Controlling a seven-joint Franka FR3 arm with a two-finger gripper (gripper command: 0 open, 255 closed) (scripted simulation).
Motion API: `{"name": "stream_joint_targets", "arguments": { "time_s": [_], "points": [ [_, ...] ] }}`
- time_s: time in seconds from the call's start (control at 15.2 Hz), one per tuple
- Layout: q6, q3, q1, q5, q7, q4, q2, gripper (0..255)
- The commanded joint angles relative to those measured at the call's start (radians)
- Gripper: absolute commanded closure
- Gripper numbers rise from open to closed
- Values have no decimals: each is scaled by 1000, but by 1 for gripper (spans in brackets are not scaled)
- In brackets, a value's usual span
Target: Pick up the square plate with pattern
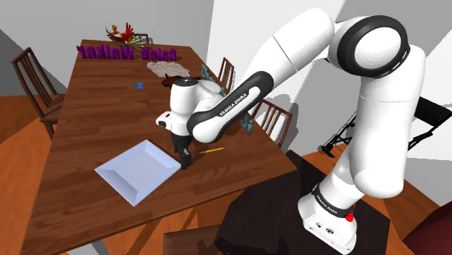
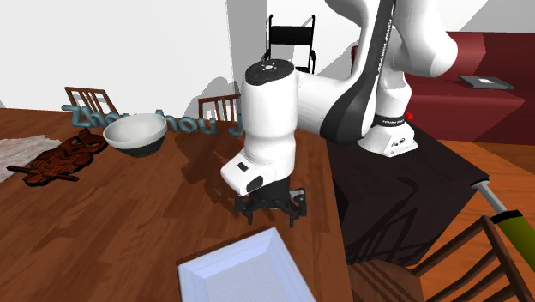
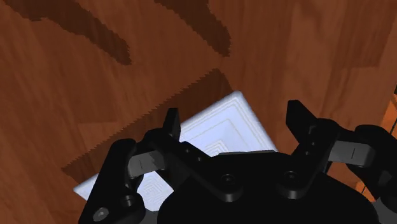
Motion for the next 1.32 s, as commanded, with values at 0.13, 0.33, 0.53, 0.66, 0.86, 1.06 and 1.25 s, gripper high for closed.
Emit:
{"name": "stream_joint_targets", "arguments": {
  "time_s": [0.13, 0.33, 0.53, 0.66, 0.86, 1.06, 1.25],
  "points": [
    [16, -1, 0, -25, -47, 24, 46, 0],
    [45, -13, 8, -39, -37, 29, 80, 0],
    [49, -15, 10, -42, -36, 32, 86, 255],
    [49, -15, 10, -41, -35, 30, 85, 255],
    [49, -15, 11, -42, -35, 31, 87, 255],
    [48, -15, 10, -41, -36, 31, 85, 255],
    [6, -37, 56, -76, 21, 41, 61, 0]
  ]
}}
